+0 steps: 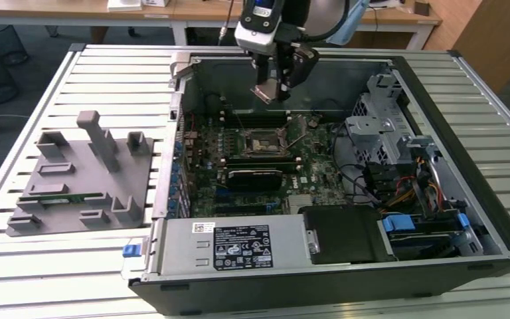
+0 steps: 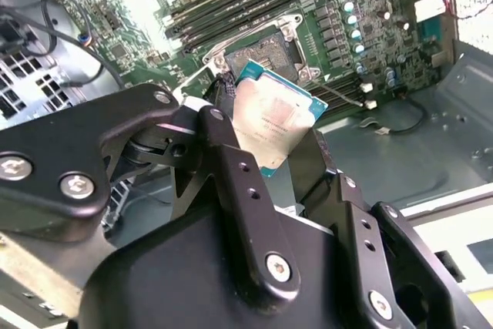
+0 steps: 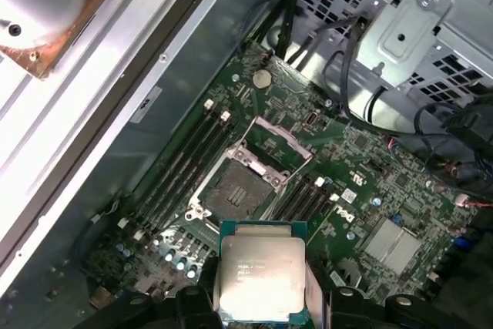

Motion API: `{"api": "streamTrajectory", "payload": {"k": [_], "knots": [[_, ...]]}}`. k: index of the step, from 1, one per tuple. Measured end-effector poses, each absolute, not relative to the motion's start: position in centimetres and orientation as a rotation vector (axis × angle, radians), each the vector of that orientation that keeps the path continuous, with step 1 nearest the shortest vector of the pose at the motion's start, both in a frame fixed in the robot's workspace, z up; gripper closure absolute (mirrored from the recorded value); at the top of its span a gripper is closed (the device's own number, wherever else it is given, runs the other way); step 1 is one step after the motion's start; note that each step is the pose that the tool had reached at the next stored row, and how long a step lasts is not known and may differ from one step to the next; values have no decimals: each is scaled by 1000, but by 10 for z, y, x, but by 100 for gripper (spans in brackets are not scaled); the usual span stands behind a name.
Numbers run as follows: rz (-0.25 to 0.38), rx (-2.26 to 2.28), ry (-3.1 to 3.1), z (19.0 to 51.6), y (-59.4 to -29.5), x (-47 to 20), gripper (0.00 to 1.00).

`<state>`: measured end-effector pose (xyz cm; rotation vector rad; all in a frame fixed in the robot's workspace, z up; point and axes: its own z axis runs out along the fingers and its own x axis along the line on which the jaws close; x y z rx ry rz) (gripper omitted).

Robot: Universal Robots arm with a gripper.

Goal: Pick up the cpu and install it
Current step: 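Place the cpu into insertion slot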

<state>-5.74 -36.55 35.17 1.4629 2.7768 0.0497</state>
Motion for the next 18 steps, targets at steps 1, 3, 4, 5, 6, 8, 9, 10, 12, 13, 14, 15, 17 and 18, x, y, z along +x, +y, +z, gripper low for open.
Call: {"api": "streamTrajectory", "payload": {"k": [1,3,4,5,6,8,9,10,12,13,14,15,17,18], "knots": [[50,1479,2768,352,-366,-57,47],[49,1519,2746,351,-366,-57,47],[49,1543,2732,351,-366,-57,47],[49,1568,2718,351,-365,-57,47],[49,1593,2702,351,-366,-57,47],[49,1639,2674,351,-365,-57,47],[49,1661,2660,350,-365,-57,47],[49,1685,2644,350,-365,-57,47],[49,1730,2615,350,-365,-57,47],[49,1750,2601,349,-365,-57,47],[50,1768,2589,349,-365,-57,47],[50,1784,2577,349,-365,-57,47],[49,1817,2553,348,-365,-57,47],[49,1833,2542,348,-365,-57,47]]}}
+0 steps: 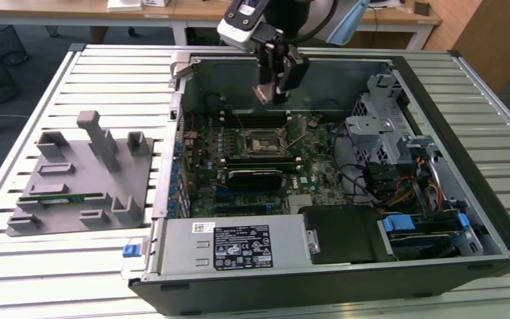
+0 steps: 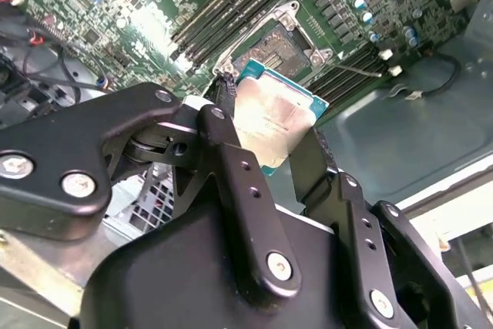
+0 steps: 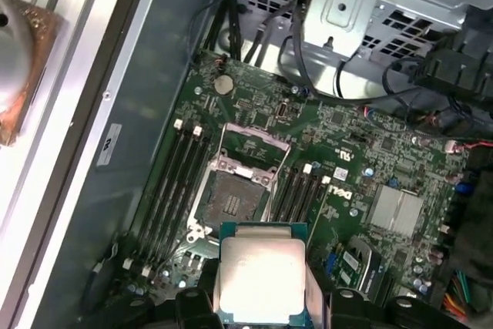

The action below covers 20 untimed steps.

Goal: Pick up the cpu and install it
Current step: 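Place the cpu into insertion slot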

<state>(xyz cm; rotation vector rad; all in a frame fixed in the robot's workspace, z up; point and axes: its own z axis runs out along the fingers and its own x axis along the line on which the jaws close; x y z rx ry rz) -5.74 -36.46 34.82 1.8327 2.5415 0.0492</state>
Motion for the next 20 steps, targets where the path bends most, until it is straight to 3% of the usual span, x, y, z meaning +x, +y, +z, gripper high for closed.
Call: {"api": "streamTrajectory", "payload": {"k": [20], "knots": [[48,2106,2315,327,-362,-57,47]]}}
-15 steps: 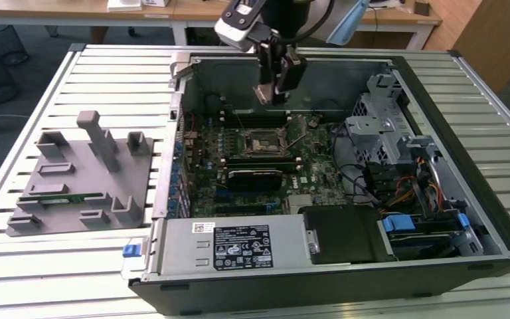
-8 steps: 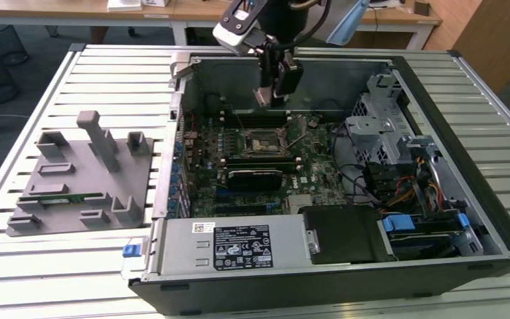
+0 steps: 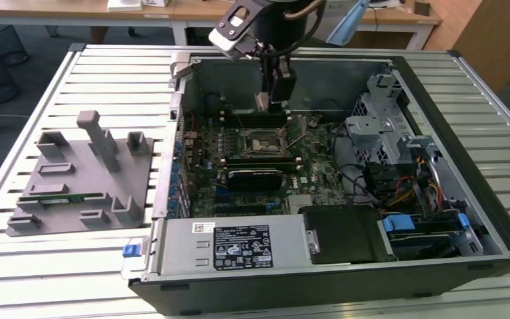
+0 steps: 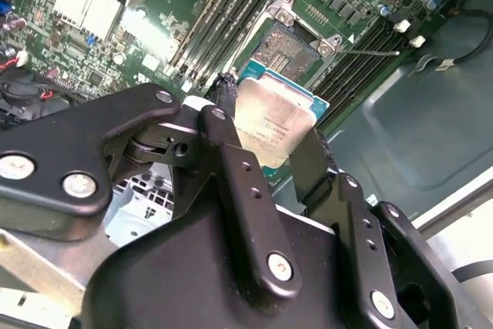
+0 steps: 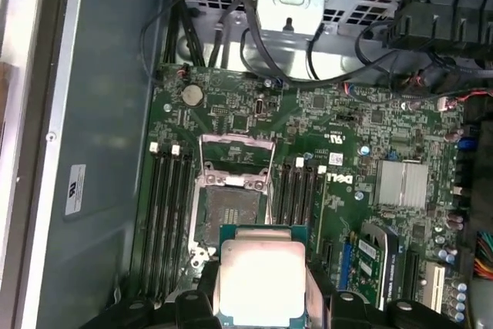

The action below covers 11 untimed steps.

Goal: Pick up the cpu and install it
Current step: 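Place the cpu into insertion slot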

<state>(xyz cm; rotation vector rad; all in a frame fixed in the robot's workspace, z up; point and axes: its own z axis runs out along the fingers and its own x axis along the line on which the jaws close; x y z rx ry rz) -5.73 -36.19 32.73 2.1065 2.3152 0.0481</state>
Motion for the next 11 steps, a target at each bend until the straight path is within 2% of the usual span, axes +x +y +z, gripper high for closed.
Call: {"api": "streamTrajectory", "payload": {"k": [11], "knots": [[48,2112,2310,325,-362,-57,47]]}}
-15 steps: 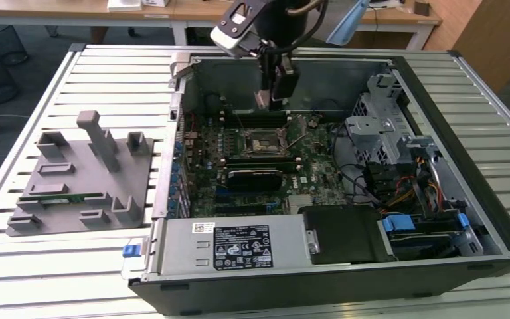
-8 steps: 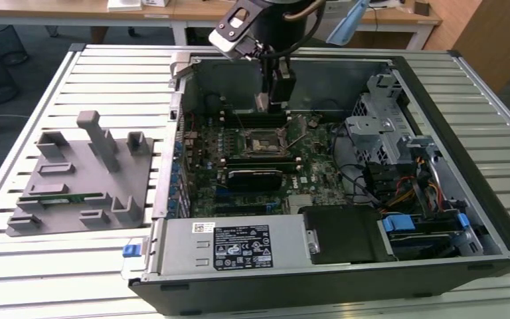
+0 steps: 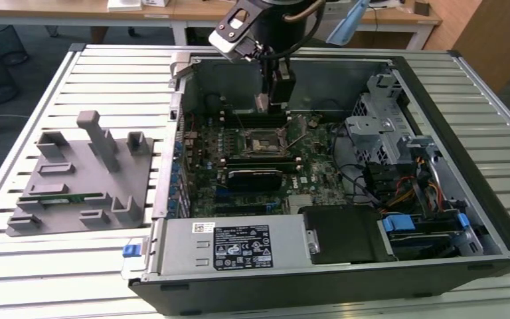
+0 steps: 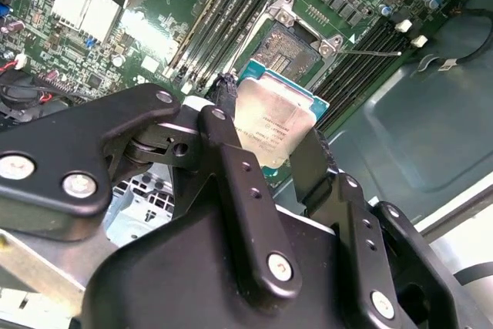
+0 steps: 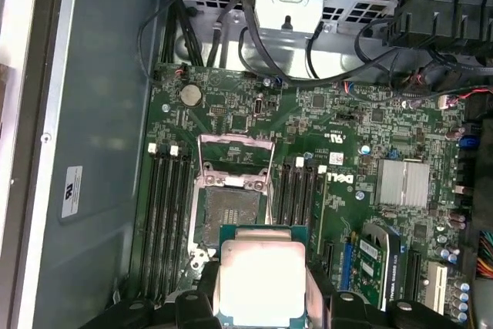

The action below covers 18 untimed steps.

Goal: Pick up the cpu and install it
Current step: 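Place the cpu into insertion slot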

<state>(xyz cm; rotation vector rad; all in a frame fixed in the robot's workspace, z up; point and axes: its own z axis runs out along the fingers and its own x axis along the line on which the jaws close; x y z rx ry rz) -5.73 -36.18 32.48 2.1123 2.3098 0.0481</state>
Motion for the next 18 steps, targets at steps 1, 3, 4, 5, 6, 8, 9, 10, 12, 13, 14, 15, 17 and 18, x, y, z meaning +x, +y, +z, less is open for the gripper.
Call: {"api": "streamTrajectory", "payload": {"k": [1,3,4,5,6,8,9,10,12,13,14,15,17,18], "knots": [[48,2112,2310,325,-362,-57,47],[48,2116,2306,323,-361,-57,47],[48,2125,2298,322,-360,-57,47],[48,2135,2288,321,-360,-57,47],[48,2142,2281,319,-359,-57,47],[48,2149,2275,315,-358,-57,47],[48,2150,2275,314,-357,-57,47],[48,2150,2274,312,-357,-57,47],[48,2151,2273,308,-357,-57,47],[48,2151,2273,307,-357,-57,47],[48,2152,2273,305,-357,-57,47],[48,2152,2273,304,-357,-57,47],[48,2152,2272,303,-357,-57,47],[48,2152,2272,302,-357,-57,47]]}}
